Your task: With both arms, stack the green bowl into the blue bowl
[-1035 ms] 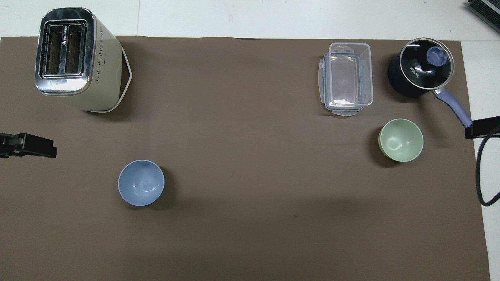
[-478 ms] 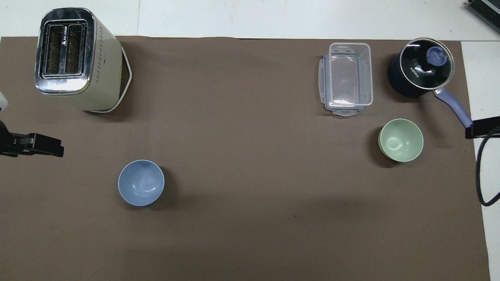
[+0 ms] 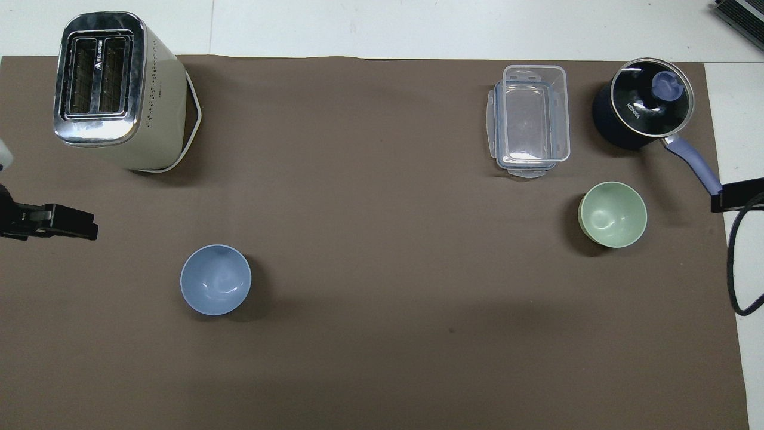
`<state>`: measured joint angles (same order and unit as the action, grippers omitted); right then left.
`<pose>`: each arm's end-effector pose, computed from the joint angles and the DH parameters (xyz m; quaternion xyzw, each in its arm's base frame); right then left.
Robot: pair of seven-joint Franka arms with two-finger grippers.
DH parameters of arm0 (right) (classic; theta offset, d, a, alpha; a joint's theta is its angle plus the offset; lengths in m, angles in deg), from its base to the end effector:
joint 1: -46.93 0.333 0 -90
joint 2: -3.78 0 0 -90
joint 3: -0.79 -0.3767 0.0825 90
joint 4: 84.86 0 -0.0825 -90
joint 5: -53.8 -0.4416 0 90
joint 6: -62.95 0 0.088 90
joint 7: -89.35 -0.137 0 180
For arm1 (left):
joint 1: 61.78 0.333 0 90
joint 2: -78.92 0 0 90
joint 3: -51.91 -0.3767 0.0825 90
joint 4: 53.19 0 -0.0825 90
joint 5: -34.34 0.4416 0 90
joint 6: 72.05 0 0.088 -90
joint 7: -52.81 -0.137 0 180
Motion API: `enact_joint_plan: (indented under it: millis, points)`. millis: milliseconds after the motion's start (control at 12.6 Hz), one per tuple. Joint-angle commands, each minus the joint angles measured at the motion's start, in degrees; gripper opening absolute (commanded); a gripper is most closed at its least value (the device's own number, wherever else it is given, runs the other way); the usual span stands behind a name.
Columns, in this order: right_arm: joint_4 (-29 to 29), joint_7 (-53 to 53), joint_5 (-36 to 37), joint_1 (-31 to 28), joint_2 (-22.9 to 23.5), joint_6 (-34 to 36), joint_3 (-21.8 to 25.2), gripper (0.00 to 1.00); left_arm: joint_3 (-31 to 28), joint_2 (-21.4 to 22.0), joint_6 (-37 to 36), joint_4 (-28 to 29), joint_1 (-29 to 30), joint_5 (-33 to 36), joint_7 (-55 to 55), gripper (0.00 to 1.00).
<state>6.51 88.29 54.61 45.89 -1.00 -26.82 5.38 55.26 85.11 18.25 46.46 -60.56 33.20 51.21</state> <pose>0.5791 -0.0613 0.6918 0.9979 -0.0585 0.0274 0.0048 0.5670 -0.0255 0.6304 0.9991 -0.0319 -0.0277 0.0067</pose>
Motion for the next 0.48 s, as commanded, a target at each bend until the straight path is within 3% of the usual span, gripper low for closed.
enact_joint_plan:
  millis: [0,398]
  points:
    - [0.4,-0.8,-1.2,-0.4,-0.4,0.3,-0.2,1.00,0.1,1.0,1.4,1.7,0.3,0.2,-0.5,1.00]
    - [0.4,-0.8,-1.2,-0.4,-0.4,0.3,-0.2,1.00,0.0,1.4,6.5,6.7,0.5,-1.0,-2.7,1.00]
